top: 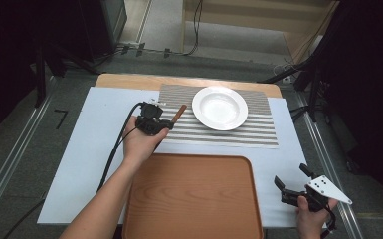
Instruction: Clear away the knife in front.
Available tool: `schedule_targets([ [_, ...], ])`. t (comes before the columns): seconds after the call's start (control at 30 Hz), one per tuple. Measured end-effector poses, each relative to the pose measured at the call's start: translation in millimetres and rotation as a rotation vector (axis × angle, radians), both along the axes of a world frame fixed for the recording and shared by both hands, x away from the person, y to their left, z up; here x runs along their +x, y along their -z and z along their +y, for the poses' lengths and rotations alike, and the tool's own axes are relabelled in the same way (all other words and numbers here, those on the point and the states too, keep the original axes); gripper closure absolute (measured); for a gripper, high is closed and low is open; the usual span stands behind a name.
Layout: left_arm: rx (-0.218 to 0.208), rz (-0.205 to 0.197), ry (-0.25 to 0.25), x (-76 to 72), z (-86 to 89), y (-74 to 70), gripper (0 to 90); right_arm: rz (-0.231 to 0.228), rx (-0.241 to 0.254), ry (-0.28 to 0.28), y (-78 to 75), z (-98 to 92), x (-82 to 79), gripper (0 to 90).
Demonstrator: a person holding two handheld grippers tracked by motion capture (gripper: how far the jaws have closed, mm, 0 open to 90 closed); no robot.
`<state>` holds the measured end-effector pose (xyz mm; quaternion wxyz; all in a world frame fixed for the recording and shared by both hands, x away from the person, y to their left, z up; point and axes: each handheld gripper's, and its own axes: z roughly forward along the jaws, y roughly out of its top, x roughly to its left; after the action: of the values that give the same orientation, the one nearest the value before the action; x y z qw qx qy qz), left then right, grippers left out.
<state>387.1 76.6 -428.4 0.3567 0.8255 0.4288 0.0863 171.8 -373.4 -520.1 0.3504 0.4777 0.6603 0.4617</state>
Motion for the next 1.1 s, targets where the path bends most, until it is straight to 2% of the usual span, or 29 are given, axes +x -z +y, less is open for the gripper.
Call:
schedule_targets([
  [0.83, -0.026, -0.014, 0.018, -54.2, 21.5, 5.8, 77.3, 0.0, -0.001, 0.0, 0.0, 0.1, -0.4, 0.0],
  [1.1, -0.043, 0.001, 0.012, -69.1, 31.0, 13.7, 77.3, -0.001, 0.0, -0.002, -0.1, 0.0, -0.6, 0.0],
])
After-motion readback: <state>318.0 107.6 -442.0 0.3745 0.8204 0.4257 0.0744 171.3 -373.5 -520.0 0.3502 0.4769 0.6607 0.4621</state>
